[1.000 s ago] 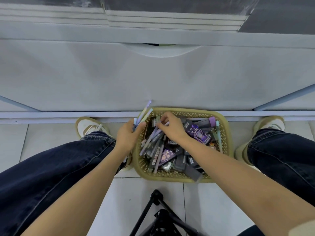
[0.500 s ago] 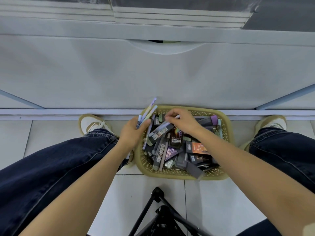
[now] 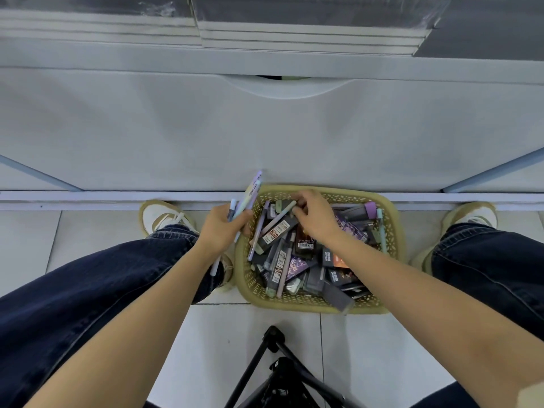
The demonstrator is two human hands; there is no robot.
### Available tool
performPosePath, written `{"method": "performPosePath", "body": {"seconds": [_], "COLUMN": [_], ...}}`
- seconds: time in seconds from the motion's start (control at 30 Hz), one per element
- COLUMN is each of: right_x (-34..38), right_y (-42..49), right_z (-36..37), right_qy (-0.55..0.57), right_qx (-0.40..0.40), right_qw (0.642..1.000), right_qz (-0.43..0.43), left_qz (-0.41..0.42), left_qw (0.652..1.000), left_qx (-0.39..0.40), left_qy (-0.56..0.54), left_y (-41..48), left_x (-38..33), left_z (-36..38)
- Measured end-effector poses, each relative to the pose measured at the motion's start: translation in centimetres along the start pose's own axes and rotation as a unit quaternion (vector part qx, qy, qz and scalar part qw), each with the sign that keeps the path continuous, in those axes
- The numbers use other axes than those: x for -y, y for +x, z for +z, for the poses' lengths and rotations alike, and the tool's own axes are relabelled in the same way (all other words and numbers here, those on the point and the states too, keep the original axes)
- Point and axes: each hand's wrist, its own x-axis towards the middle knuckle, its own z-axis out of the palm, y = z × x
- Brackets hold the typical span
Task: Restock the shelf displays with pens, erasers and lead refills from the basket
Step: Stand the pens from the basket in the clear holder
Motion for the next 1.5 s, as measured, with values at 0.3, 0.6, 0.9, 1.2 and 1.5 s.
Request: {"method": "performPosePath", "body": {"seconds": [0.3, 0.6, 0.9, 1.2, 1.5], "right_x": [-1.3, -0.2, 1.0, 2.9, 7.9], "right_y": [0.0, -1.8, -8.7, -11.0, -11.3], "right_z": [-1.0, -9.3, -8.7, -9.4, -14.0], "right_qy": [-0.028, 0.206, 0.141, 0.177, 0.372], "right_qx": [0.065, 0.053, 0.212, 0.265, -0.004], "right_qw": [0.992, 0.973, 0.959, 0.937, 0.917], "right_qz": [-0.108, -0.09, -0.123, -0.146, -0.147], "left_qz": [-0.003, -0.025, 0.014, 0.043, 0.136], "left_qw": [1.0, 0.996, 0.969, 0.954, 0.972], "left_qx": [0.004, -0.015, -0.091, -0.01, -0.028], "left_qy": [0.004, -0.088, -0.23, -0.297, -0.19], "left_y": [0.4, -2.1, -7.1, -10.7, -12.5], "left_x": [0.6, -3.3, -7.1, -9.5, -12.9], "left_z": [0.3, 0.8, 3.4, 5.1, 5.2]}}
